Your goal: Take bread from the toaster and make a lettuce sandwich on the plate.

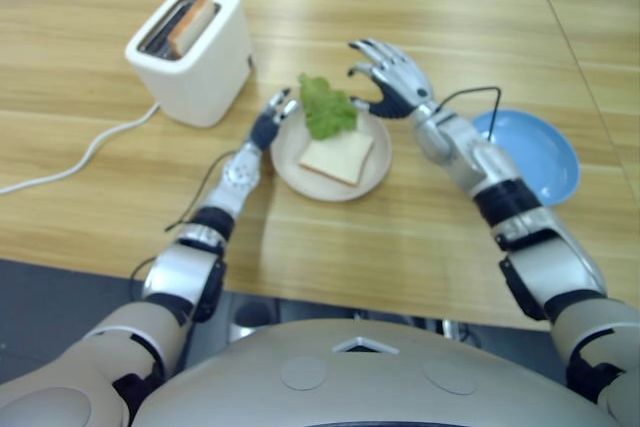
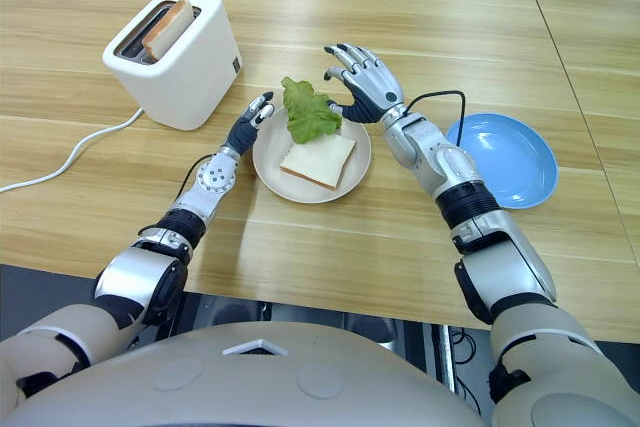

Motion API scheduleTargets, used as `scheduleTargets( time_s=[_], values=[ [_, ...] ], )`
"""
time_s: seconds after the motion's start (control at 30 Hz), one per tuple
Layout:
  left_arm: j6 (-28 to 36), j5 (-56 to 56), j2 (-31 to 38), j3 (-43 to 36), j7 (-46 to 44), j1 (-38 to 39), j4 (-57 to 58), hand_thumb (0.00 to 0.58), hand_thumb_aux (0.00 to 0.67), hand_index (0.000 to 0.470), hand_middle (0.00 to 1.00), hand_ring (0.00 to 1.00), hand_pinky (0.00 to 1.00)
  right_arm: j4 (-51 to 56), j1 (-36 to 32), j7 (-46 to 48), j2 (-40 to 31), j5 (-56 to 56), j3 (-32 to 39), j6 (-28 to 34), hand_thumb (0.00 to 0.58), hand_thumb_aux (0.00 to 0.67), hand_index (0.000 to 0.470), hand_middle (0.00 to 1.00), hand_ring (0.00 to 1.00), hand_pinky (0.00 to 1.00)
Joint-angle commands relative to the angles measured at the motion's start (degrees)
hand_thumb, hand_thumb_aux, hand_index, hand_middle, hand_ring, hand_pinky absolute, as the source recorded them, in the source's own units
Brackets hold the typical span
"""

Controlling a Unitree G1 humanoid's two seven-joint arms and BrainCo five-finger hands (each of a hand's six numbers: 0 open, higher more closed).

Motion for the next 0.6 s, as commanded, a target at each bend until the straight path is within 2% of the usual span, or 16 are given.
scheduleTargets(
  time_s=[0.03,0.13,0.23,0.4,0.6],
  values=[
    [-0.5,5.3,4.6,0.7,8.0,2.4,-11.1,0.000,0.000,0.000,0.00,0.00,0.00,-2.5,3.1,-0.2,-0.8,2.7,-2.5,0.4,0.000,0.000,0.000,0.00,0.00,0.00],
    [5.0,14.0,9.4,0.7,15.5,4.6,-21.7,0.000,0.000,0.000,0.00,0.00,0.00,-4.0,5.3,-0.6,-1.1,3.2,-3.7,0.8,0.000,0.000,0.000,0.00,0.00,0.00],
    [10.7,19.5,12.5,-1.0,17.2,4.9,-24.6,0.000,0.000,0.000,0.00,0.00,0.00,-5.0,6.9,-0.9,-1.3,2.5,-3.3,1.4,0.000,0.000,0.000,0.00,0.00,0.00],
    [11.6,18.6,12.4,-1.5,16.7,5.0,-22.3,0.000,0.000,0.000,0.00,0.00,0.00,-6.5,9.1,-0.5,-0.9,-1.9,1.0,1.0,0.000,0.000,0.000,0.00,0.00,0.00],
    [10.8,17.9,10.2,-3.2,16.6,4.4,-18.0,0.000,0.000,0.000,0.00,0.00,0.00,4.7,4.9,-3.0,0.3,-6.7,6.2,0.7,0.000,0.000,0.000,0.00,0.00,0.00]
  ],
)
